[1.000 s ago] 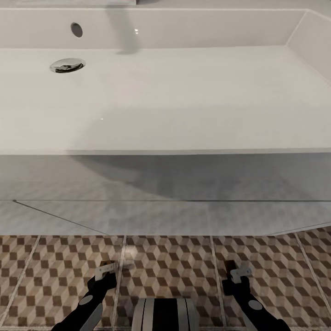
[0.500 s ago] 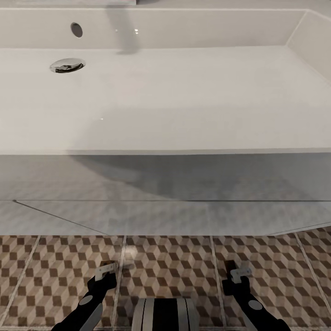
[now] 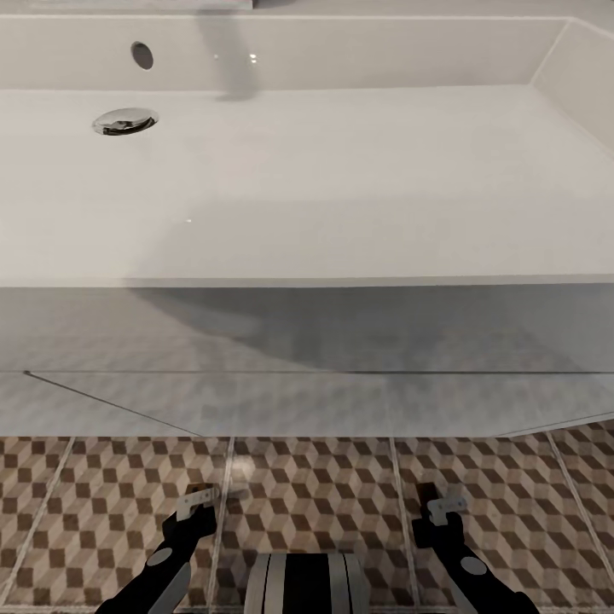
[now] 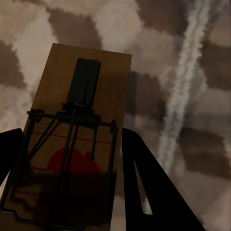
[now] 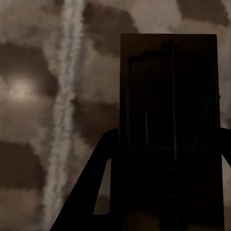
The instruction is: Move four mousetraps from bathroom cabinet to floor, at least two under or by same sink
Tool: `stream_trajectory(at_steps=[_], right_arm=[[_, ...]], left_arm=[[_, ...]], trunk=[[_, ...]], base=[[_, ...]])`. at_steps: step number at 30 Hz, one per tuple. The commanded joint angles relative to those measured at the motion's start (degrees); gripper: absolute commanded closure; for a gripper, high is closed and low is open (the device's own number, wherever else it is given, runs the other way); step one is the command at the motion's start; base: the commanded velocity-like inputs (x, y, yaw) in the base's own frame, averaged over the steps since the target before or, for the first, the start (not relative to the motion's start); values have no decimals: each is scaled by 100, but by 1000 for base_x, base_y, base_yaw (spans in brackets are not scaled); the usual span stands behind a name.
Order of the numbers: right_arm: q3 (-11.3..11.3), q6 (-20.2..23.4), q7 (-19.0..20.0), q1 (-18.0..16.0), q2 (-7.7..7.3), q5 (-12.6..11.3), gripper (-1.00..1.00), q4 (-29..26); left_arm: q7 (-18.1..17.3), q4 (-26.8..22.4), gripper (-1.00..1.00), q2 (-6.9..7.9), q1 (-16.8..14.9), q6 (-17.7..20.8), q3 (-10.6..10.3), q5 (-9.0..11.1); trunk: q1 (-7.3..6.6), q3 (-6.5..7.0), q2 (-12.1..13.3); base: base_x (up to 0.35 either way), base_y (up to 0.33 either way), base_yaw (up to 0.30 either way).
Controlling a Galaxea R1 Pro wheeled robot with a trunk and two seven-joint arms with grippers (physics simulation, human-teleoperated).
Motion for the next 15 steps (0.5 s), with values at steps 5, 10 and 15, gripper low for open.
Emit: stream_trajectory(at_steps=[5, 10, 15], right_arm=[[35, -20, 4, -3, -4, -46, 100, 5], [35, -20, 8, -3, -6, -40, 100, 3], [28, -16, 43, -3, -21, -38, 100, -247]], left_arm=[[56, -2, 100, 7, -4, -23, -49, 34], [47, -2, 100, 6, -5, -20, -54, 39], [12, -46, 100, 21, -5, -10, -52, 44]], trunk=[[-1, -3, -1], [-1, -3, -1], [-1, -3, -1]], base=[[0, 0, 0], [0, 0, 0], [0, 0, 0]])
